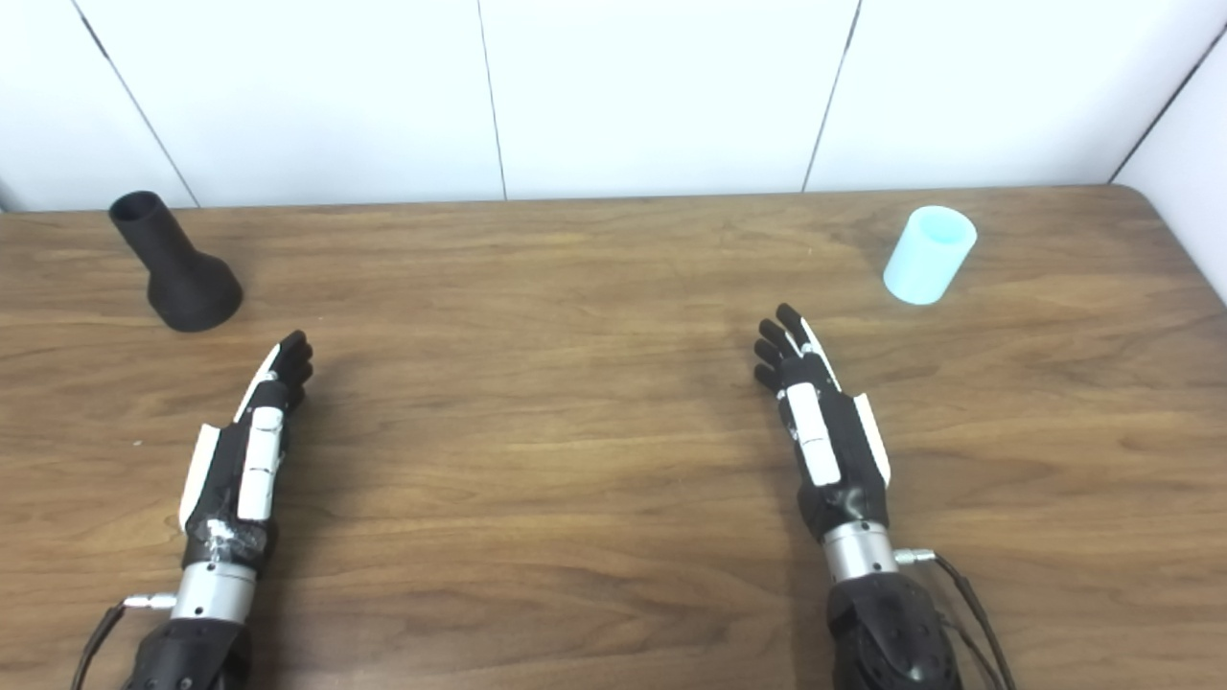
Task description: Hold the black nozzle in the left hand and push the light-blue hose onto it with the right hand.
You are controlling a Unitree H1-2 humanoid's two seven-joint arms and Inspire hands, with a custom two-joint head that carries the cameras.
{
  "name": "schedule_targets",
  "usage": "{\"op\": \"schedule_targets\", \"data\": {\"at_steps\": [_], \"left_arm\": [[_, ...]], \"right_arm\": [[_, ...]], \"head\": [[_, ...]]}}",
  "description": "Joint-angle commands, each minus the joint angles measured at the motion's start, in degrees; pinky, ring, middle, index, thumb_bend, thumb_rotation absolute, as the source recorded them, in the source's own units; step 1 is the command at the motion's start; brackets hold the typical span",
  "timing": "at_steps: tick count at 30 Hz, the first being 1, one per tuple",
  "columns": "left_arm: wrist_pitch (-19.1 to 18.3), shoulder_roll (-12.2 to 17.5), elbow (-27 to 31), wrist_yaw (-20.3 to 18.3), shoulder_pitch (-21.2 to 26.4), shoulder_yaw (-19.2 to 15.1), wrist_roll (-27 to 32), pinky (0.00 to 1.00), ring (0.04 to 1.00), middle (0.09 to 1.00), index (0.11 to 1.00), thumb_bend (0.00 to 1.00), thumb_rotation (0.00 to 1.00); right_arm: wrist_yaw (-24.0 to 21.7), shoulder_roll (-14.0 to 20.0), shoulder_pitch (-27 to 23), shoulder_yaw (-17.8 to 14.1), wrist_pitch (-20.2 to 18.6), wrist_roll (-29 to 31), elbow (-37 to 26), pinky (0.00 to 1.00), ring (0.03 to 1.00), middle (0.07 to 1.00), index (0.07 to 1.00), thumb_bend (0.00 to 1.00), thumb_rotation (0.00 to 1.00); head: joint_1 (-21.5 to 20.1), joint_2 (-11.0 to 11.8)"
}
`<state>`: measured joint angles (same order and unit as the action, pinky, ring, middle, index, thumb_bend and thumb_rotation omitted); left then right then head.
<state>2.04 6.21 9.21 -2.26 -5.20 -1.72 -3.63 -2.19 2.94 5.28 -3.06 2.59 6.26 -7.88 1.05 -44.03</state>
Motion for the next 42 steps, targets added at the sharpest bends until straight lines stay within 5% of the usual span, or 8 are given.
{"op": "schedule_targets", "data": {"at_steps": [1,42], "left_arm": [[-0.1,0.0,-0.2,-0.1,0.3,0.3,0.1,0.99,0.959,0.955,0.949,0.46,1.0],[-0.3,-0.1,-0.1,-0.1,0.3,0.2,0.4,0.99,0.964,0.958,0.95,0.44,1.0]], "right_arm": [[-0.2,-0.1,0.7,-0.1,1.1,0.3,0.9,0.9,0.911,0.91,0.933,0.59,0.88],[-0.1,-0.2,0.7,-0.1,0.8,0.2,0.6,0.89,0.907,0.907,0.933,0.59,0.88]], "head": [[0.0,-0.1],[0.0,0.0]]}}
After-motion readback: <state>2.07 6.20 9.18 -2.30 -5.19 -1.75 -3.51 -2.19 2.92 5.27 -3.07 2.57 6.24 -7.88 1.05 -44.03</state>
